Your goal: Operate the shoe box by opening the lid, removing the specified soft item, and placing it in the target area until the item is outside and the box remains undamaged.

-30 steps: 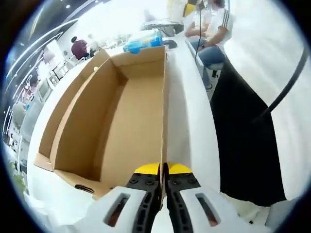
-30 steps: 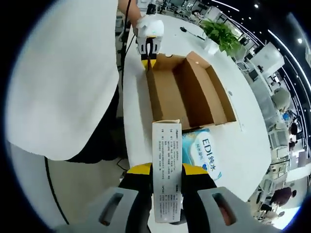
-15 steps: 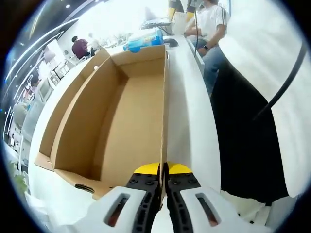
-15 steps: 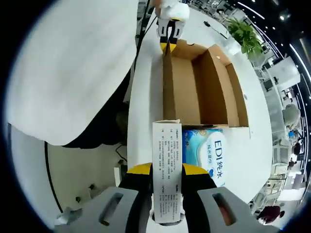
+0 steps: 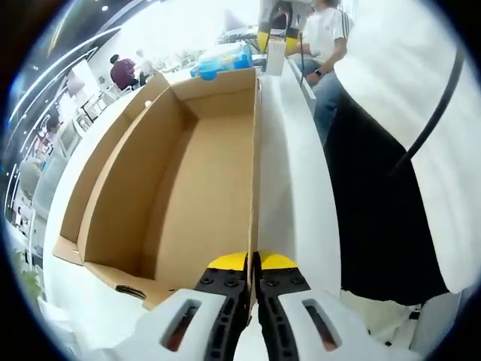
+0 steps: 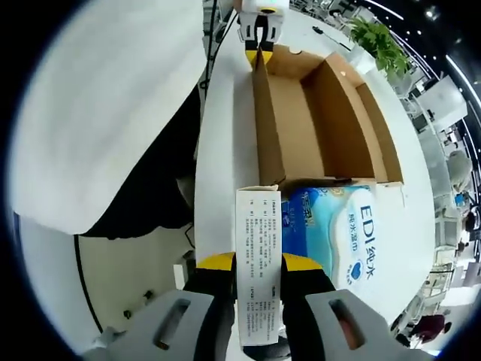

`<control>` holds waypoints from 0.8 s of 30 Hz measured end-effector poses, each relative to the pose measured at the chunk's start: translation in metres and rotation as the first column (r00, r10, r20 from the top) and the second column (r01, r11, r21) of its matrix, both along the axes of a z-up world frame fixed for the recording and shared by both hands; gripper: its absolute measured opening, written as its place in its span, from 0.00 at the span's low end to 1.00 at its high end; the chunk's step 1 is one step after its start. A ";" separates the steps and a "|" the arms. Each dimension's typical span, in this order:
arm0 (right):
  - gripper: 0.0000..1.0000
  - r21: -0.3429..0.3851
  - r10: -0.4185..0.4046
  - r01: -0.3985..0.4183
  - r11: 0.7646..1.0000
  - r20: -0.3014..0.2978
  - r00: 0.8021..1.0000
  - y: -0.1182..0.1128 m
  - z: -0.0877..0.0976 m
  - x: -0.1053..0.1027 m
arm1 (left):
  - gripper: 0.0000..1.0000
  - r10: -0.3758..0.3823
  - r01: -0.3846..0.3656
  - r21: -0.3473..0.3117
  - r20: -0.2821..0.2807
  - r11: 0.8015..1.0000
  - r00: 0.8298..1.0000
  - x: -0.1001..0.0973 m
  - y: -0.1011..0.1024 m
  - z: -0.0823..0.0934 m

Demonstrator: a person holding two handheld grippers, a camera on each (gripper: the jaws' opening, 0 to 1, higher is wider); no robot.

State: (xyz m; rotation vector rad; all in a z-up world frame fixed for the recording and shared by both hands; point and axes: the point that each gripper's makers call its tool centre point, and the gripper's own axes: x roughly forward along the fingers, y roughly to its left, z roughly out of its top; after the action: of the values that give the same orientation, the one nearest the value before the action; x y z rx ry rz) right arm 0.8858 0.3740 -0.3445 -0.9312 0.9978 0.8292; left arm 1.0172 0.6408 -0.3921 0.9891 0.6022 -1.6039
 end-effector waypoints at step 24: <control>0.20 0.044 0.028 -0.027 0.999 -0.024 0.999 0.003 -0.030 0.002 | 0.03 0.000 -0.001 0.033 0.029 0.999 1.000 0.002 0.003 -0.003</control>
State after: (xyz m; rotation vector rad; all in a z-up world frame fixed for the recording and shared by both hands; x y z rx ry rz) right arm 0.8881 0.3771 -0.3746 -0.9006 0.9864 0.8838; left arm 1.0187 0.6435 -0.3953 1.0347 0.6109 -1.5808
